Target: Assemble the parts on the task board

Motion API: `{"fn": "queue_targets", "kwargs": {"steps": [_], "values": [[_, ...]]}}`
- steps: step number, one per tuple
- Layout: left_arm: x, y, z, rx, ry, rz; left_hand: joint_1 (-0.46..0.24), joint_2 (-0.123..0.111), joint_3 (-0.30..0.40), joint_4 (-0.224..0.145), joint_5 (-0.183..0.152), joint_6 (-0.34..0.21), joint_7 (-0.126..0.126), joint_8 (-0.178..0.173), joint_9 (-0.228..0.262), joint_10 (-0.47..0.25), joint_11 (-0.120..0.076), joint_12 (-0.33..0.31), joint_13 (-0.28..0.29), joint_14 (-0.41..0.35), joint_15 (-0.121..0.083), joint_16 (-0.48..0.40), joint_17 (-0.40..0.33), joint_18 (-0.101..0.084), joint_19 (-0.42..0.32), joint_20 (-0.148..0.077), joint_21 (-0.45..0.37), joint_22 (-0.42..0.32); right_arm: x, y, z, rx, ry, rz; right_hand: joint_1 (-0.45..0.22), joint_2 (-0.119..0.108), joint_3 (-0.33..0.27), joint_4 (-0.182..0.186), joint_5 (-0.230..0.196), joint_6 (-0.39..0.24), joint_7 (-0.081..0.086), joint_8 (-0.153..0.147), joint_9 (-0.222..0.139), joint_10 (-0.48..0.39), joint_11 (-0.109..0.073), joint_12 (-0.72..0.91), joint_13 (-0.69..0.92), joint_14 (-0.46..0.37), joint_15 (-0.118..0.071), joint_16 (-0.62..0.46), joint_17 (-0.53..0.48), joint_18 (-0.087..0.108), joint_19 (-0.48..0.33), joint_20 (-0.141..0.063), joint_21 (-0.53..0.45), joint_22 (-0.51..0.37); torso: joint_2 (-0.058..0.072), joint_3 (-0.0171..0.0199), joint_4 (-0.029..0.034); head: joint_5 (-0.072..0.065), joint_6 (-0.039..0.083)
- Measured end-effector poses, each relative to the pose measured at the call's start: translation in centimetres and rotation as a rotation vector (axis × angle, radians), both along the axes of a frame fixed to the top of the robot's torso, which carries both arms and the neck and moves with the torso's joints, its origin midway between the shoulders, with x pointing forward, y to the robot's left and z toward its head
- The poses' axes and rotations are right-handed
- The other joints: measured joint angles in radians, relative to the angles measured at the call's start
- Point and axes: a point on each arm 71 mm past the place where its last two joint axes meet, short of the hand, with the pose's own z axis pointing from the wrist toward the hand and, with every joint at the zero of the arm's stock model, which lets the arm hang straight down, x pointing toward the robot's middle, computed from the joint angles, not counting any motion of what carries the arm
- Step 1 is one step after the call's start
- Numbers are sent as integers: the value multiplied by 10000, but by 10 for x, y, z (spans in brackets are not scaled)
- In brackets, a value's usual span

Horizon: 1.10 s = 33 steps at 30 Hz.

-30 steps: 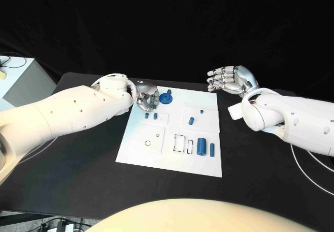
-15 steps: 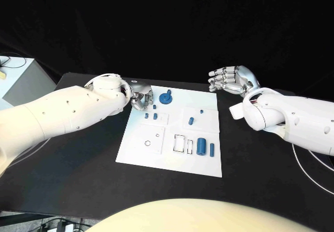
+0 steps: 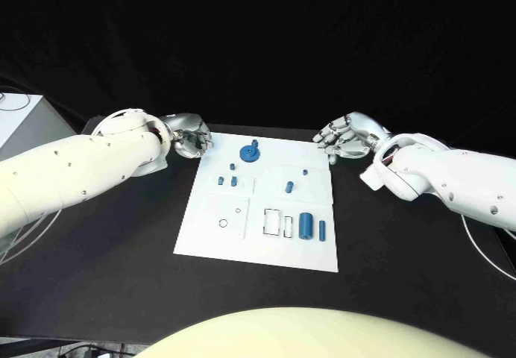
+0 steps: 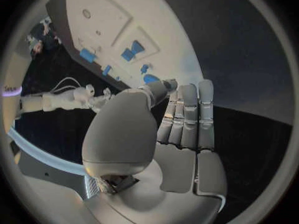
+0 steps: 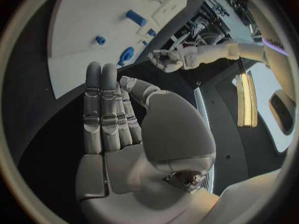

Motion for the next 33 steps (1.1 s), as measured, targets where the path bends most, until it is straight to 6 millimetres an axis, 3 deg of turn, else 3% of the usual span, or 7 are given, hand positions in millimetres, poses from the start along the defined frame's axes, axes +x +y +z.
{"fn": "queue_targets", "kwargs": {"steps": [3, 7, 12, 13, 17, 23, 33], "values": [[-3, 9, 4, -1623, 464, 372, -102, 102, -62, 62, 0, 247, 61, 120, 15, 209, -4, 115, 16, 0, 0, -222, -146, 0, -57, 54, -125, -81, -4, 5, -3, -1255, -428, 517, -87, -142, 309, 121, -63, 112, -78, -320, 8, 432, -103, -501, 17, 69, -68, 1519, 963, 2, 467, -71, 779, 568, -29, 0, 0, -75, 18], [-10, 14, 10, -3875, 1100, 589, -267, 42, -303, 215, 0, 248, 63, 120, 9, 209, -4, 115, 14, -35, 35, -383, -253, -2, -146, 77, -338, -229, -10, 13, -7, -2622, -932, 1020, -253, -439, 658, 416, -155, 179, -103, -480, 118, 677, -131, -950, 35, 65, -71, 3454, 2050, 0, 935, -64, 2576, 2137, -72, -23, 26, -186, 43], [-22, 15, 16, -6860, 1939, 824, -381, 33, -630, 321, 0, 285, 99, 142, -14, 262, 49, 166, -8, -520, 84, -835, -457, 0, -337, 160, -854, -544, -16, 25, -11, -3802, -1410, 1352, -386, -710, 870, 627, -312, 172, -70, -650, 217, 561, -84, -1232, 28, 85, -52, 5759, 3775, -199, 1259, -6, 4030, 3469, -106, -52, 66, -406, 109], [-24, 15, 18, -7345, 2060, 854, -381, 33, -691, 339, 0, 285, 99, 168, -14, 283, 28, 205, -8, -630, 91, -932, -506, 0, -413, 171, -969, -612, -16, 27, -12, -3973, -1484, 1385, -425, -791, 910, 672, -313, 125, -25, -712, 225, 372, -44, -1235, 23, 114, -22, 6376, 4259, -325, 1338, 19, 4386, 3787, -112, -58, 70, -458, 133], [-33, 16, 24, -9057, 2438, 916, -381, 33, -888, 386, 0, 285, 99, 177, -43, 298, 13, 232, -28, -1256, 184, -1733, -916, 0, -769, 271, -1745, -1074, -17, 34, -13, -4562, -1746, 1443, -355, -859, 1008, 829, -350, 104, -5, -790, 303, 182, 23, -1235, 21, 74, 17, 7949, 5475, -329, 1507, 96, 5279, 4593, -126, -83, 76, -595, 218], [-46, 11, 32, -10472, 2632, 672, -324, 90, -906, 368, 0, 285, 99, 178, -45, 298, 13, 192, -79, -1287, 214, -1919, -1053, 0, -770, 272, -1893, -1193, -13, 40, -15, -5145, -1998, 1287, -366, -1005, 1016, 894, -350, -4, 101, -916, 327, 28, 84, -1235, 22, 112, 53, 8258, 5573, -328, 1506, 96, 5264, 4625, -118, -96, 68, -618, 307], [-52, 5, 38, -11193, 2536, 462, -275, 139, -947, 327, 0, 310, 125, 214, -53, 258, 52, 145, -99, -1286, 214, -1967, -1094, 0, -767, 270, -1933, -1233, -7, 46, -19, -5528, -2085, 1103, -367, -1003, 1016, 949, -350, -6, 103, -916, 340, 26, 82, -1235, 22, 112, 53, 8343, 5628, -320, 1506, 96, 5300, 4646, -99, -82, 75, -589, 263]]}}
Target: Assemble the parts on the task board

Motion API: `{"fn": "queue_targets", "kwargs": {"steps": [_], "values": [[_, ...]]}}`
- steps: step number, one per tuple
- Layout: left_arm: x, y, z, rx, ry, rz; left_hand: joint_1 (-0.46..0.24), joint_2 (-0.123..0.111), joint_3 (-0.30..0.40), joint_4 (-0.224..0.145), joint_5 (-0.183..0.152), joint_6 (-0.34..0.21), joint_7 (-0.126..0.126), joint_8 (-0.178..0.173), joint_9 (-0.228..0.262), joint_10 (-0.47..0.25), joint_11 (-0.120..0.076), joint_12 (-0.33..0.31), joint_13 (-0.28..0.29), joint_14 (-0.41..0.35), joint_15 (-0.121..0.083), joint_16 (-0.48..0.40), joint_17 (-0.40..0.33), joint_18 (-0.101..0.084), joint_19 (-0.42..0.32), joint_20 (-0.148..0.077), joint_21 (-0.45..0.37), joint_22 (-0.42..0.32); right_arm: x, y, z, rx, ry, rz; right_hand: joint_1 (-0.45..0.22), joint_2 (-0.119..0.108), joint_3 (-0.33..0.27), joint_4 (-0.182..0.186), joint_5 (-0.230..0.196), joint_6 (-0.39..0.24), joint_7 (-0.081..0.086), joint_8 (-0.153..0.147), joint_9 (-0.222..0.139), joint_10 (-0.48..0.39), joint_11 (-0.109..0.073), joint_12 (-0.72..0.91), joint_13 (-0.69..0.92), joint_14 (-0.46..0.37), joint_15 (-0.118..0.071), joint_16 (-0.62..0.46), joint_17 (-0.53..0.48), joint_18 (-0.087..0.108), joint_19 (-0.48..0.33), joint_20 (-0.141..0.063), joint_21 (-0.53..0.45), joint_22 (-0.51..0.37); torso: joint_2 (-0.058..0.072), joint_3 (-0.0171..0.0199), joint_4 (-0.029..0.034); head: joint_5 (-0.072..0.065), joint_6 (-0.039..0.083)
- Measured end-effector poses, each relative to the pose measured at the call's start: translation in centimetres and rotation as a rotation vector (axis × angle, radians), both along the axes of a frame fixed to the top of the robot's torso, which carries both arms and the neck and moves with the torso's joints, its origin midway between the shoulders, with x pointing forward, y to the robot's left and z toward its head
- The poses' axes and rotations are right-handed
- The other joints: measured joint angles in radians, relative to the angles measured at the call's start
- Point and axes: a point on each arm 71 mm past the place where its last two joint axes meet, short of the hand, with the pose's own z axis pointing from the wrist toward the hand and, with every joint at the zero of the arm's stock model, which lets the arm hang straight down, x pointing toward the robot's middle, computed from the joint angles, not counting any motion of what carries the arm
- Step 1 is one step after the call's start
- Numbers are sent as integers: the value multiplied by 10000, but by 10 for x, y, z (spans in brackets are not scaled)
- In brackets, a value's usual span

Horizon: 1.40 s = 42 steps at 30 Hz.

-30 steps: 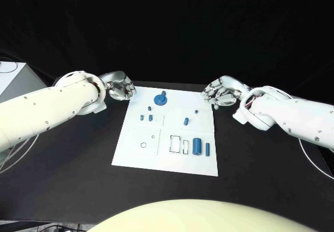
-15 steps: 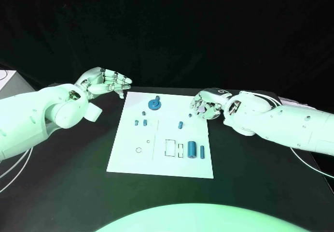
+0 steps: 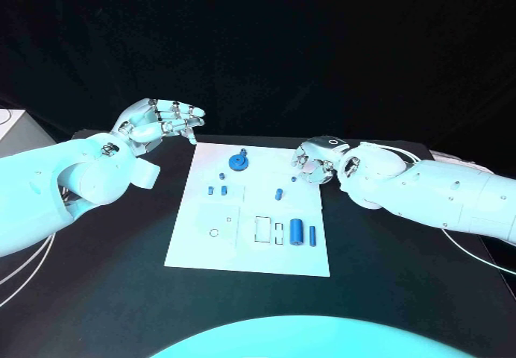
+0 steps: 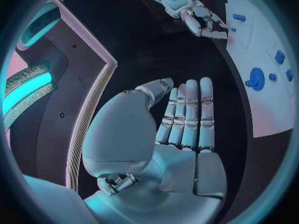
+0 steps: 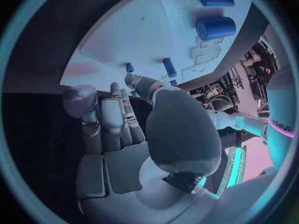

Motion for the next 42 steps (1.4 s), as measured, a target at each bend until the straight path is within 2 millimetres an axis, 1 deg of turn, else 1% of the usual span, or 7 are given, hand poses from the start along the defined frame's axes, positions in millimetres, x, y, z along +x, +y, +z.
{"fn": "queue_targets", "kwargs": {"steps": [10, 12, 18, 26, 36, 37, 42], "values": [[-1, -2, 3, -330, -141, 101, 57, 57, -26, -27, 0, 48, -25, 65, 1, 37, 37, 0, 1, 38, -38, -66, -29, 0, 40, -39, 0, -1, -2, 8, -13, -102, 269, -3, -1, 1, 41, 40, 0, 0, -1, 0, 33, 0, 0, 0, 0, 0, 0, 275, 221, -2, -1, 0, 192, 175, 9, 18, -9, 63, -66], [-2, -2, 3, -362, -154, 127, 57, 57, -37, -38, 0, 118, -26, 81, 1, 37, 36, 0, -7, 38, -38, -66, -29, 0, 40, -39, 0, -1, -3, 10, -15, -120, 345, 21, -1, 1, 41, 40, 0, 6, -6, 0, 54, 0, 0, 0, 1, 0, 0, 353, 291, -139, -1, 0, 273, 271, 8, 18, -9, 73, -83], [-2, -2, 3, -410, -175, 178, 58, 57, -37, -38, 0, 118, -26, 81, 1, 38, 36, 0, -9, 38, -37, -66, -39, -1, 40, -39, 0, 0, -4, 12, -19, -213, 546, 44, -1, 1, 42, 40, 0, 34, -34, 0, 70, 1, 1, 0, 1, 0, -1, 407, 317, -140, -1, 0, 335, 312, 7, 24, 3, 99, -128], [-2, 0, 3, -421, -174, 237, 57, 57, -37, -38, 0, 117, -26, 81, 2, 37, 36, 0, -9, 38, -37, -66, -39, 0, 40, -39, 0, 0, -4, 14, -20, -229, 564, 57, 1, 3, 96, 94, 1, 223, -109, 14, 149, 68, -53, 0, 9, 0, -1, 496, 314, -139, -1, 0, 519, 488, 12, 35, -22, 167, -148], [-2, 0, 3, -412, -166, 240, 57, 57, -37, -38, 0, 117, -26, 116, 2, 37, 36, 0, -18, 38, -37, -86, -52, -1, 40, -39, 0, -13, -3, 18, -20, -315, 483, 11, 250, 309, 294, 230, -314, 811, -373, 324, 444, 732, -309, 104, 24, -32, -44, 879, 431, -141, 75, -76, 1262, 1190, 15, 37, -26, 149, -186], [-2, 0, 3, -408, -163, 242, 57, 57, -37, -38, 0, 117, -26, 115, 3, 37, 36, 0, -18, 38, -37, -105, -52, 0, 40, -39, 0, -13, -2, 18, -20, -337, 468, 0, 221, 367, 306, 242, -356, 848, -410, 368, 474, 789, -324, 103, 26, 1, -77, 929, 431, -254, 107, -108, 1346, 1269, 15, 36, -25, 148, -197], [-2, 1, 3, -388, -156, 253, 57, 57, -37, -38, 0, 117, -26, 115, 3, 37, 36, 0, -29, 38, -37, -105, -64, 0, 40, -38, 0, -12, -2, 20, -21, -452, 403, -52, 248, 415, 335, 215, -414, 921, -414, 400, 527, 850, -351, 104, 97, -3, -81, 938, 445, -253, 107, -109, 1423, 1374, 13, 35, -25, 146, -221]]}}
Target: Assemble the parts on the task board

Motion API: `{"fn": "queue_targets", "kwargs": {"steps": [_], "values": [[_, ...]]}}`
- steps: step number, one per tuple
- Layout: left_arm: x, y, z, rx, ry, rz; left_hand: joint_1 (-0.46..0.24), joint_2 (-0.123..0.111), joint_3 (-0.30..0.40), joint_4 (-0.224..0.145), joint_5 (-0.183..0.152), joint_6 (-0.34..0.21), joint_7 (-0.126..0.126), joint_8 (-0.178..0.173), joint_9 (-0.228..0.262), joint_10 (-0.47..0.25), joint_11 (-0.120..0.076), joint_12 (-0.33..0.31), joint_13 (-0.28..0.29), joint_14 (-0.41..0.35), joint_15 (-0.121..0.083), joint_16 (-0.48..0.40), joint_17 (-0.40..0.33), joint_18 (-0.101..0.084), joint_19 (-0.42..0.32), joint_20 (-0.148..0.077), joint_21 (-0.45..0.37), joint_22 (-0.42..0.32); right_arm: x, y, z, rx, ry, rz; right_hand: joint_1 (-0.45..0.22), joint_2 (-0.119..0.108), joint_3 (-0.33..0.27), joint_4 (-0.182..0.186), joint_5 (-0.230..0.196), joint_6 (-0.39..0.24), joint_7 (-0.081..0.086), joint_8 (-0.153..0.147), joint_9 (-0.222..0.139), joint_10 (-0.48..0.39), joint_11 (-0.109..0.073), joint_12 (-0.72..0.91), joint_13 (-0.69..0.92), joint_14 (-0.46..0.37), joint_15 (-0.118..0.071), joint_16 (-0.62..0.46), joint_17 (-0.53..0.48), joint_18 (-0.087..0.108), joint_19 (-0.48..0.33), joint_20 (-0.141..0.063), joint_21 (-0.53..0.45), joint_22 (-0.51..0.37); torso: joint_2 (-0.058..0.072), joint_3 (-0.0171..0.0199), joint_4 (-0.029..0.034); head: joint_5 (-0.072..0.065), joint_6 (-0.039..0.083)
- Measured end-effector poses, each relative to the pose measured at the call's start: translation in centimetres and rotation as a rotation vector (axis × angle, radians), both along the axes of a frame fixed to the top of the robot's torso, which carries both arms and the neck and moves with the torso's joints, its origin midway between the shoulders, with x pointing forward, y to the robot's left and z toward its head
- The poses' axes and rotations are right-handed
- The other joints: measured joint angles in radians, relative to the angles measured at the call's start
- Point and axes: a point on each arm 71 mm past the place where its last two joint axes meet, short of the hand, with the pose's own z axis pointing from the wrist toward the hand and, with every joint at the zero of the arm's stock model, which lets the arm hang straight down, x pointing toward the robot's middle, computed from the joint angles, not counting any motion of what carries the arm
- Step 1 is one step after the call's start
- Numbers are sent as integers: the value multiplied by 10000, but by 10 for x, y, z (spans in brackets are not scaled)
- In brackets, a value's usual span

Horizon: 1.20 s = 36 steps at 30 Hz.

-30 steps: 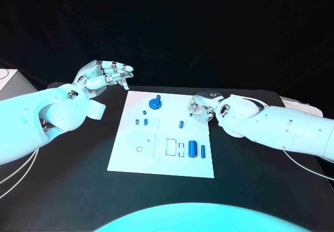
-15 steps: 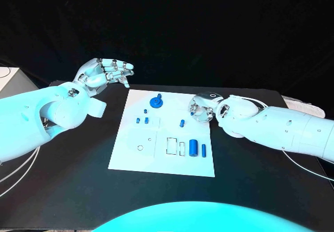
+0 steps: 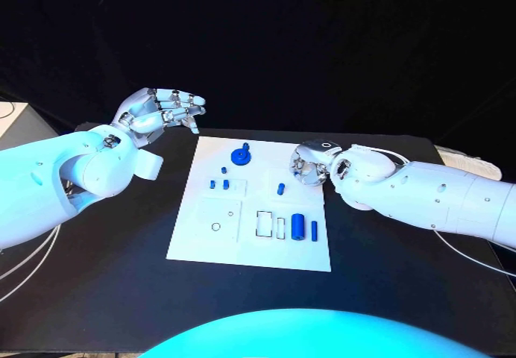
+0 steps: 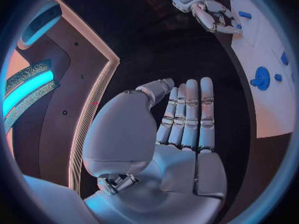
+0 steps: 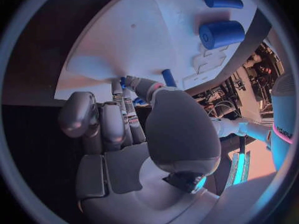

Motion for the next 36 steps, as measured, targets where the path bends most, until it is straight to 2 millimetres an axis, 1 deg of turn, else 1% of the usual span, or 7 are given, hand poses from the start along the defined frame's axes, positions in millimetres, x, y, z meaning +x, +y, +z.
{"fn": "queue_targets", "kwargs": {"steps": [7, 12, 14, 16, 23, 28, 36], "values": [[0, 1, 0, 42, 0, 0, 0, 0, -28, -28, 0, 0, 0, 0, 0, 0, 0, 0, -4, 0, 0, 0, -5, 0, 0, 0, 0, -11, 0, 3, -1, -171, -86, -66, 12, 12, 0, 0, -75, 9, -9, 39, 36, 48, -14, 16, -18, -32, -31, 31, -1, 1, 0, 0, 115, 115, -11, -16, 6, -14, -42], [0, 1, 0, 122, -24, -19, 0, 0, -28, -28, 0, 0, 0, -1, 0, 0, 0, 0, -9, 0, 0, -20, -12, -1, 0, 0, -40, -11, -1, 4, -1, -266, -172, -111, 13, 12, 44, -44, -75, 8, -9, 39, 72, 65, -1, 25, -34, -32, -31, 91, -1, 2, 5, -5, 178, 166, -14, -17, 5, -22, -55], [0, 0, 0, 167, -43, -37, 0, 0, -28, -28, 0, 0, 0, -1, 1, 0, 0, 0, -26, 0, 0, -40, -30, 0, 0, 0, -40, -28, -2, 5, -2, -293, -218, -129, 22, 21, 105, -105, 109, 8, -9, 68, 114, 73, -4, 22, -50, -32, -31, 128, -11, 4, 55, -51, 401, 359, -14, -17, 4, -23, -62], [-1, 0, 0, 199, -57, -55, 0, 0, -28, -28, 0, 0, 0, -1, -1, 0, 0, 0, -26, 0, 0, -40, -32, 0, 0, 0, -40, -31, -4, 5, -2, -298, -271, -153, 41, 40, 134, -116, 298, 43, -43, 116, 156, 128, 37, 2, -63, -32, -31, 179, -1, -131, 89, -17, 586, 523, -15, -17, 3, -23, -65], [-1, -1, 0, 321, -121, -115, 0, 0, -28, -28, 0, -1, 0, -1, -10, -38, 37, -37, -38, 0, 0, -42, -32, -1, 0, 0, -42, -37, -10, 5, -3, -173, -508, -251, 89, 97, 360, -163, 593, 140, -69, 196, 305, 213, 122, -67, -35, -20, -92, 471, 226, -131, 125, -52, 1077, 969, -19, -15, -3, -13, -67], [-1, -1, 0, 373, -152, -137, 0, 0, -126, 14, 0, -128, 126, -2, -66, -108, 107, -71, -59, -56, 56, -79, -68, -1, 0, 1, -170, -101, -16, 2, -3, 71, -725, -307, 40, 173, 423, -170, 608, 173, -105, 251, 378, 221, 130, -79, -4, -31, -103, 572, 331, -130, 124, -52, 1206, 1116, -26, -14, -4, -12, -40], [-1, -1, 0, 385, -167, -151, -45, -45, -125, 14, 0, -163, 161, -4, -80, -144, 144, -71, -70, -56, 56, -79, -68, -1, 38, 38, -169, -126, -21, -3, 9, 558, -1238, -411, 51, 212, 480, -180, 608, 201, -138, 303, 422, 256, 165, -76, -5, -31, -102, 630, 402, -130, 124, -52, 1269, 1162, -33, -17, -17, 8, 30]]}}
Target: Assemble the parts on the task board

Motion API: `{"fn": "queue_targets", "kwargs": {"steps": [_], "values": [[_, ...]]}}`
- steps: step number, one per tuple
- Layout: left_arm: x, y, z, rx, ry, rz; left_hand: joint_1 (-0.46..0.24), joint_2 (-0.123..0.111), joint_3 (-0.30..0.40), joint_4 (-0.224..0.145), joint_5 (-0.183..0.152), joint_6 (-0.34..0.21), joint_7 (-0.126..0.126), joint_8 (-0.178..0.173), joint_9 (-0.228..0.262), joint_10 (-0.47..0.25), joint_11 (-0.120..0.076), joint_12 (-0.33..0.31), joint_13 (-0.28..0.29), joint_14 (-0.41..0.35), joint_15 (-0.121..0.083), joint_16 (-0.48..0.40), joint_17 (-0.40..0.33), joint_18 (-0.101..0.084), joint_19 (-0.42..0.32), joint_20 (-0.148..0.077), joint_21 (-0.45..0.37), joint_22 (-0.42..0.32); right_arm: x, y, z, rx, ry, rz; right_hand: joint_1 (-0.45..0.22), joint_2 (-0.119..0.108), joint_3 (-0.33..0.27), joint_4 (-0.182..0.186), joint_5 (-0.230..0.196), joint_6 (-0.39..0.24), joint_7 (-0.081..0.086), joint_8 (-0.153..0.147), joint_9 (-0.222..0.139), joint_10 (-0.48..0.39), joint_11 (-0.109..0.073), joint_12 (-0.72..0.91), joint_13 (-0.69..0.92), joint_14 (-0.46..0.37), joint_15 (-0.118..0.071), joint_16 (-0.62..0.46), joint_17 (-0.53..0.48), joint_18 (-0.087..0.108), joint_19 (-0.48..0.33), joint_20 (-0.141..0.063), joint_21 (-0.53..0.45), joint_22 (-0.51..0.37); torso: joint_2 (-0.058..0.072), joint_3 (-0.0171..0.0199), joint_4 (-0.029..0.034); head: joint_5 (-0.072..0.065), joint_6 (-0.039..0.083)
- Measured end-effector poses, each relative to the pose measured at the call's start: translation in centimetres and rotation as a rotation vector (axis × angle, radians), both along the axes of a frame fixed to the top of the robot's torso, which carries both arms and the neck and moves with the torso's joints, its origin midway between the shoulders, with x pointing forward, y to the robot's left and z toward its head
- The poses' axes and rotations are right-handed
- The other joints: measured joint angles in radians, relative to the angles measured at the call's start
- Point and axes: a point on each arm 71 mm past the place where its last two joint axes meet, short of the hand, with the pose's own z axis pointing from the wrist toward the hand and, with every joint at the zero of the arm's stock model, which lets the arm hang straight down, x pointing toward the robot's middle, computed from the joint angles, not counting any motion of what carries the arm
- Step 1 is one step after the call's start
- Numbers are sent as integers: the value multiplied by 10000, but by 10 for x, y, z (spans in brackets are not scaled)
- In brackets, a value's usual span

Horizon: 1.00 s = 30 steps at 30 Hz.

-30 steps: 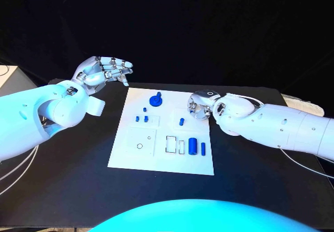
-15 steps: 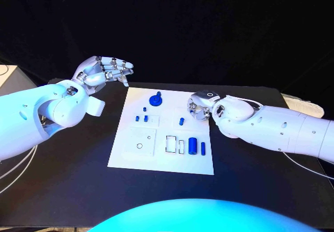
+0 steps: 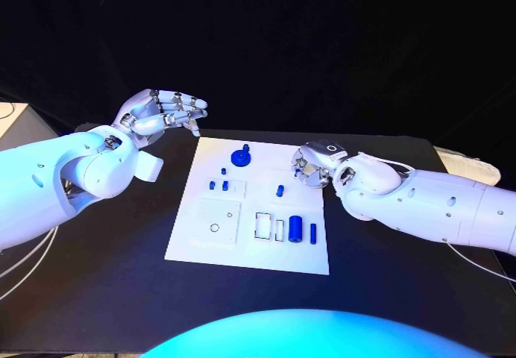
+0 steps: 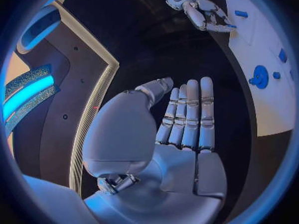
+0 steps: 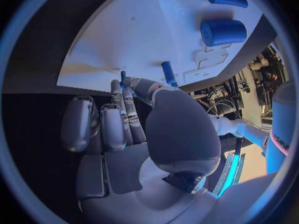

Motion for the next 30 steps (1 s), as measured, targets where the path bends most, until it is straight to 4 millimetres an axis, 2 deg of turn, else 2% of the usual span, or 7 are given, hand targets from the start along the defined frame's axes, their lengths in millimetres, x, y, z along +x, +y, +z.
{"fn": "queue_targets", "kwargs": {"steps": [8, 13, 18, 21, 30], "values": [[0, 0, 0, -7, 2, 10, 0, 0, 0, 0, 0, -36, -34, 0, -10, -38, -39, 1, 0, 0, 0, 0, -8, -1, 0, 0, -57, -12, -11, -1, 19, 565, -427, 182, 1, 0, 2, 0, -2, 22, 21, 4, 25, 0, 0, 6, -7, 0, 1, 37, 0, 0, 0, 0, 46, 51, 5, 1, -9, 22, 40], [0, 0, 0, -21, 9, 12, 0, 0, -27, 27, 0, -36, -34, 0, -10, -38, -39, 1, -8, 0, 0, 0, -8, 0, -1, 0, -57, -12, -22, 9, 29, 1001, -547, 520, 2, -1, 29, -27, -7, 23, 22, 4, 26, 0, 0, 7, -11, 0, 1, 37, 26, 0, 0, 0, 46, 70, 5, 0, 0, 101, 68], [0, -1, 0, -50, 23, 0, 0, 0, -27, 27, 0, -36, -35, 0, -9, -38, -39, 1, -9, 0, 0, 0, -8, -1, 0, -1, -57, -11, -32, 34, 34, 1466, -510, 1106, 2, -1, 33, -31, -28, 22, 22, 3, 44, 0, 0, 6, -10, 0, 1, 37, 25, -150, -1, 0, 46, 66, 11, 0, 14, 281, 97], [0, -2, 0, -78, 37, -8, 0, 0, -26, 27, 0, -36, -34, -1, -9, -37, -39, 1, -8, 0, 0, 0, -8, -1, -1, -1, -57, -11, -36, 50, 35, 1648, -454, 1465, 3, -1, 33, -31, -43, 22, 22, 3, 45, 0, 0, 4, -8, 1, 2, 37, 25, -150, -1, 0, 46, 47, 11, -1, 21, 407, 100], [0, -5, 0, -174, 91, -40, 1, 0, -54, 0, 0, -71, 1, -1, -8, -74, -2, 2, -8, 1, -1, 0, -8, -1, -1, -1, -57, -22, -52, 102, 27, 1891, -135, 2603, 4, -2, 59, -57, -67, 20, 21, -6, 58, 0, 0, -3, -5, 1, 2, 37, -15, -150, -1, 0, 46, 24, 18, -18, 41, 868, -15]]}}
